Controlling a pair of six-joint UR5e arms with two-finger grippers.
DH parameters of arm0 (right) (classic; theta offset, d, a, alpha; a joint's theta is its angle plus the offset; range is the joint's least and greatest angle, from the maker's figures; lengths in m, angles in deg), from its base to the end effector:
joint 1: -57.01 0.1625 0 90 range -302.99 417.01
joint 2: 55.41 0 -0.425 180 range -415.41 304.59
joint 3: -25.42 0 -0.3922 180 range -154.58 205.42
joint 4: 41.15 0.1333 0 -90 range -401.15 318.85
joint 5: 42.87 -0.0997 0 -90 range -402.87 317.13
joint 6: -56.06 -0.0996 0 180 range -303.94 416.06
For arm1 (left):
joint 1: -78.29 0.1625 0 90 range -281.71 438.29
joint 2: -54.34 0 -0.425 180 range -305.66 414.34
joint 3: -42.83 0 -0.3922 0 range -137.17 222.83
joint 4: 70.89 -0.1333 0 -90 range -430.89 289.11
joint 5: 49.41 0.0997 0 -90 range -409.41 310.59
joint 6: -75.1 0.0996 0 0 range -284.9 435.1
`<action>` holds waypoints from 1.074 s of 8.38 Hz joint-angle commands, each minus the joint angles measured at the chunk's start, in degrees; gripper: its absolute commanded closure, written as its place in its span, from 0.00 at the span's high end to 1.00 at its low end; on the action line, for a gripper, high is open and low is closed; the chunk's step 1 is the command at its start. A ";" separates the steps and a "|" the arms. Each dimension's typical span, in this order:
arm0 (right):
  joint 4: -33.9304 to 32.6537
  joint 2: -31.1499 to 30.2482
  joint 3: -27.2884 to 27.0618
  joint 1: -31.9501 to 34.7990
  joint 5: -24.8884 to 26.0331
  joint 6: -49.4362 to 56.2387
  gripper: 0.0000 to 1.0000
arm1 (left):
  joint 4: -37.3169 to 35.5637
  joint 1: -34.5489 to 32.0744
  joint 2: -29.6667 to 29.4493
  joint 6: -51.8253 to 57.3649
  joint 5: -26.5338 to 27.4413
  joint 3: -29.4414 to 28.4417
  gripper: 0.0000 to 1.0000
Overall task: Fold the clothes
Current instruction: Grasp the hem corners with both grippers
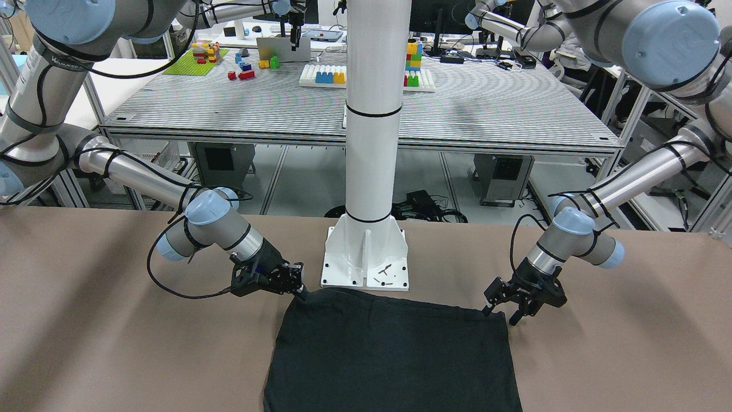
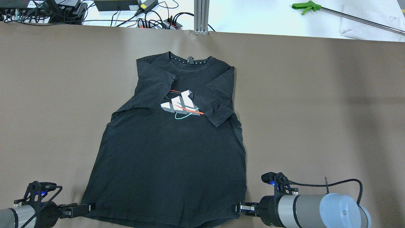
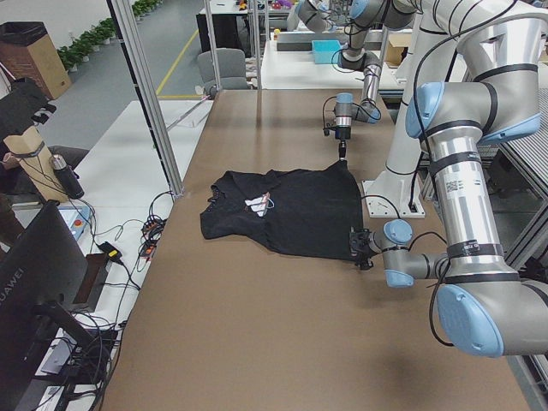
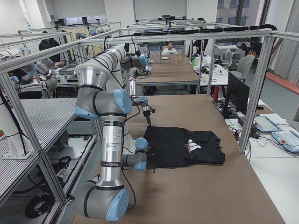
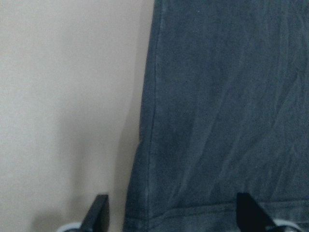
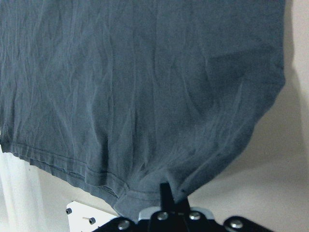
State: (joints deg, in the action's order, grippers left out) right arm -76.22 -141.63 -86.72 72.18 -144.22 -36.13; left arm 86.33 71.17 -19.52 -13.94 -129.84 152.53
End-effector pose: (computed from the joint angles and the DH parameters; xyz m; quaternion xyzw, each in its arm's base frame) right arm -0.4461 -0.2388 0.3322 -0.0019 -0.6496 0.0509 0.7585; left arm 0.3772 -0.1981 0.4846 0.1085 0.5709 -0.0919 0.8086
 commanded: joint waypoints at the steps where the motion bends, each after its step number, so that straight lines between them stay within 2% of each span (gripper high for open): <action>1: 0.00 0.00 0.00 0.04 -0.07 0.00 0.00 | -0.07 1.23 0.03 0.00 1.50 -0.28 0.85; 3: 0.00 0.00 0.09 0.13 -0.16 0.00 0.00 | -0.07 1.32 0.03 0.00 2.03 -0.19 0.46; 4: 0.00 0.00 0.09 0.13 -0.16 0.00 0.00 | -0.07 1.49 0.03 0.00 2.46 -0.10 0.19; 5: 0.00 0.00 0.00 0.48 -0.42 0.00 0.00 | -0.07 2.45 0.03 -0.17 3.77 0.07 0.04; 6: 0.00 0.00 0.09 0.48 -0.43 0.00 0.00 | -0.07 3.16 0.03 -1.22 4.83 0.42 0.00; 8: -0.09 -0.26 -2.09 0.92 -1.47 -0.09 0.00 | -0.07 3.16 1.07 -1.67 4.32 3.91 0.00; 9: -0.09 -0.44 -2.55 4.31 -6.61 -0.09 0.00 | -0.33 2.90 2.82 -1.67 2.92 7.51 0.00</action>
State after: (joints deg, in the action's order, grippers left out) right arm -76.26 -141.79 -87.82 73.04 -145.36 -36.20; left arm 86.24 74.26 -18.89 -15.39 -125.52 154.96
